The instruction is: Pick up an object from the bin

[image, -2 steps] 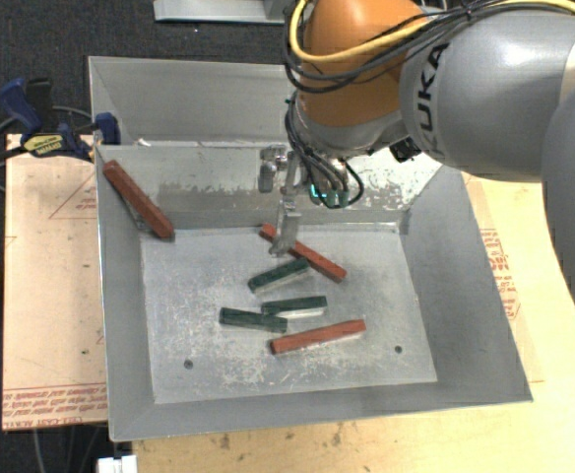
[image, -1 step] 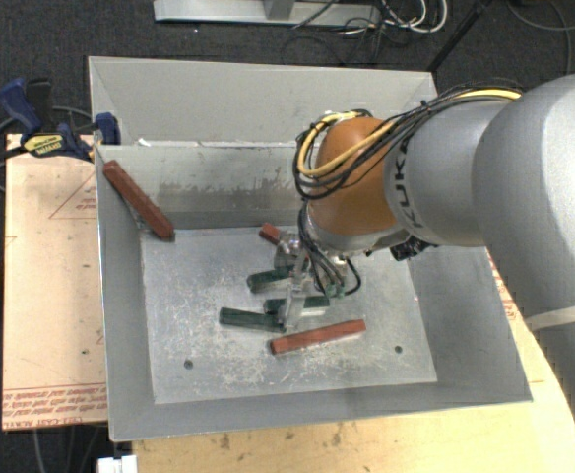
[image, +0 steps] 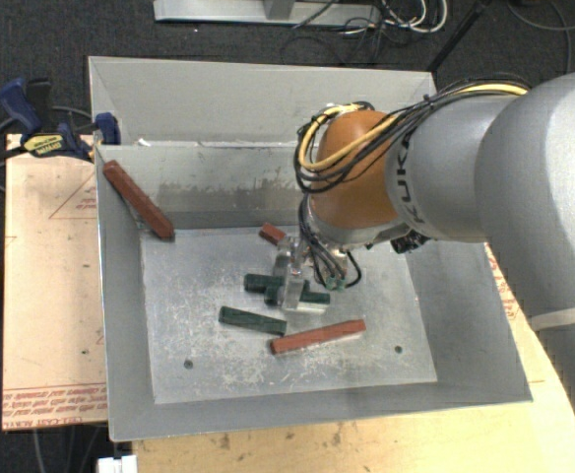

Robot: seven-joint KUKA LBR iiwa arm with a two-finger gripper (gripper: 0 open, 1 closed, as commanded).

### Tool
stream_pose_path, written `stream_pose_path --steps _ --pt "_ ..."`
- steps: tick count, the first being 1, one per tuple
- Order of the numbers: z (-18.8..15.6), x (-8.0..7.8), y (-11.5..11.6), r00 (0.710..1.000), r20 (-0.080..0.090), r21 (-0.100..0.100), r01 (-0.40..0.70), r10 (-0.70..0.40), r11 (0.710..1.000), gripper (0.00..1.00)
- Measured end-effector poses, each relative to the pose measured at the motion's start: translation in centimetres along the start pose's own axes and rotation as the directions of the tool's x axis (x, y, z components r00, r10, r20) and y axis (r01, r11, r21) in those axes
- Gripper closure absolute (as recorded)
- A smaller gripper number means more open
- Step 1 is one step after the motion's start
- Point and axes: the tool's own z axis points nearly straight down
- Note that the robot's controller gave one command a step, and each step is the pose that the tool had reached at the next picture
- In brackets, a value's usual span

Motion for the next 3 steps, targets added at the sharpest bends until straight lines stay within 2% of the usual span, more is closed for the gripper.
stream_pose_path --steps 1,2,3 --pt "-14.6 -4.3 -1.1 0.999 0.002 0.002 -0.039 0.039 0.999 1.0" --pt "-14.1 -4.1 -1.2 0.999 -0.007 0.004 -0.039 0.039 0.999 0.0" --pt "-4.8 -5.5 -3.2 0.985 -0.015 0.008 -0.174 0.174 0.985 0.0"
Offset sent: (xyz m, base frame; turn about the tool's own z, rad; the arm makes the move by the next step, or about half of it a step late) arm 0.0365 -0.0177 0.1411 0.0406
